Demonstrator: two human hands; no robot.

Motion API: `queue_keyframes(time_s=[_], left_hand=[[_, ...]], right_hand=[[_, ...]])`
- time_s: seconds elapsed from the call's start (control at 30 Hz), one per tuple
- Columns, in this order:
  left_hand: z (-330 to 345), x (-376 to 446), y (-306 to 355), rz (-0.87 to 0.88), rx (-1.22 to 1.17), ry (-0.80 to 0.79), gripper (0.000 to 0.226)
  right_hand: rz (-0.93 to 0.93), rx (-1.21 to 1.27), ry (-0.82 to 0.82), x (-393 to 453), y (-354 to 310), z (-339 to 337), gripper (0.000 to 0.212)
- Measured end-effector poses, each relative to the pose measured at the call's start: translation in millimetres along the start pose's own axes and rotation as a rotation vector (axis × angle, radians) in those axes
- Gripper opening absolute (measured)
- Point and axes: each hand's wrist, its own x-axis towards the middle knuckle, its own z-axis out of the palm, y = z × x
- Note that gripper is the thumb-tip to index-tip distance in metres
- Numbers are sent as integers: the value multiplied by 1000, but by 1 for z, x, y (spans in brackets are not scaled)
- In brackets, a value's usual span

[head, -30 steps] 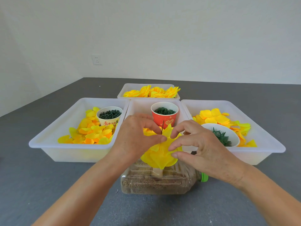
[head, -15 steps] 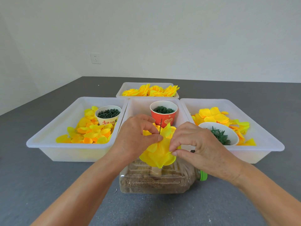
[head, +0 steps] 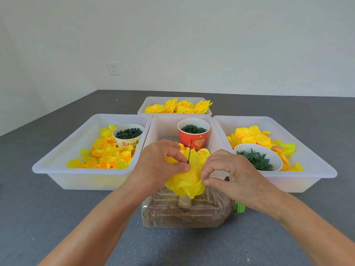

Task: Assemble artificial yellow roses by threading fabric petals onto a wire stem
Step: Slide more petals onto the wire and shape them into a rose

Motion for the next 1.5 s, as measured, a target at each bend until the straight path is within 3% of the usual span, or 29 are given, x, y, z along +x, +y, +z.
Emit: queue_keyframes(time_s=[0.2, 0.33, 0.4, 0.47, 0.6, 0.77, 0.9, 1.1, 1.23, 1.5], left_hand=[[0, 2, -5, -35, -152, -42, 16], [1, 1, -8, -63, -264, -77, 16], [1, 1, -9, -85, -294, -88, 15], [2, 3, -10, -97, -328, -92, 13], [2, 3, -11, -39, -259, -80, 13], [2, -3, -18, 39, -199, -68, 14], [4, -5, -23, 26, -265, -64, 3], [8, -9, -29, 86, -288, -45, 13], [8, -11, -27, 154, -215, -33, 19], [8, -8, -23, 164, -172, -13, 8]], right_hand=[[74, 64, 1, -2, 2, 1, 18], [111, 138, -15, 1, -3, -4, 7], [109, 192, 62, 7, -6, -6, 13], [100, 160, 153, 16, -8, -4, 2], [135, 28, 115, 28, -9, 10, 12], [192, 288, 60, 29, -4, 19, 12], [198, 446, 128, 25, 1, 29, 11], [163, 494, 287, 19, 3, 41, 17], [99, 416, 298, 13, 5, 44, 3], [200, 422, 296, 16, 4, 40, 25]])
